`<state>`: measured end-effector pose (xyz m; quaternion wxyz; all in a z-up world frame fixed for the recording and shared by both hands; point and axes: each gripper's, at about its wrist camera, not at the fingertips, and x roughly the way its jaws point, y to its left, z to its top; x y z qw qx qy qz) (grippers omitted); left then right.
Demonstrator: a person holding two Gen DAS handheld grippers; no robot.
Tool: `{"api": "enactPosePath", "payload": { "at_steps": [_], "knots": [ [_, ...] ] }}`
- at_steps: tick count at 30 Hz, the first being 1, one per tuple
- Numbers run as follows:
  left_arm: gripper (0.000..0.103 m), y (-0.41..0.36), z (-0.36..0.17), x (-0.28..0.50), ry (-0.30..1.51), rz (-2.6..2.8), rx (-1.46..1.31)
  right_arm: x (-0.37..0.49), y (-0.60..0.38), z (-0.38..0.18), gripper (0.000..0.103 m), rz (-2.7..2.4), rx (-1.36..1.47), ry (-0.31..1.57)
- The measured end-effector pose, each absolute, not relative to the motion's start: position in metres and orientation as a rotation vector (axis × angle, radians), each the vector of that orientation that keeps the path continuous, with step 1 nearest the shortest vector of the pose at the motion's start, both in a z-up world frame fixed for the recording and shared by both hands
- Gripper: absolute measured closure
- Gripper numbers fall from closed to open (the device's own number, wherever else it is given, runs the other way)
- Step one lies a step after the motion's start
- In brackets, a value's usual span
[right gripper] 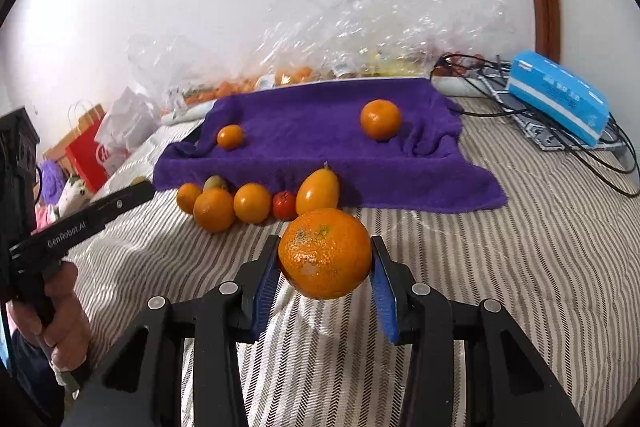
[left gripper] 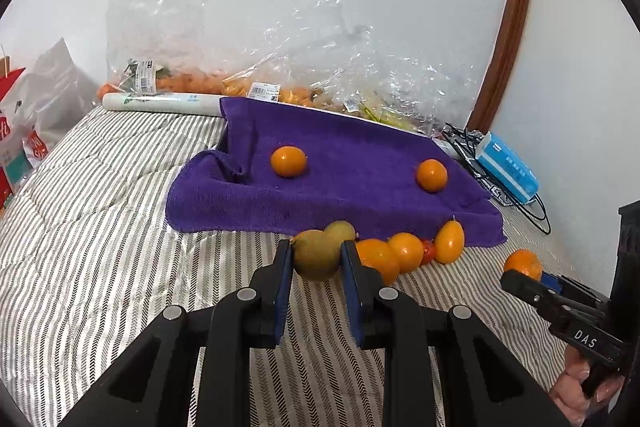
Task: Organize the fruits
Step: 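Lift both held fruits and carry them over the purple towel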
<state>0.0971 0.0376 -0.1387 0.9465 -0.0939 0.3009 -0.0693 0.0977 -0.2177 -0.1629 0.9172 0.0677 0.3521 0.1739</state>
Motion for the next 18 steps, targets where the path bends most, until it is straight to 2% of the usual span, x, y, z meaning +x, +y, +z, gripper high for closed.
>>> {"api": "enactPosePath", "payload": {
  "at_steps": [18],
  "knots": [
    [0.080, 0.049, -0.133, 0.094, 0.564, -0.090, -0.238, 0.099, -0.202, -0.137, 0.060, 0.343, 0.082, 0.648]
  ]
}}
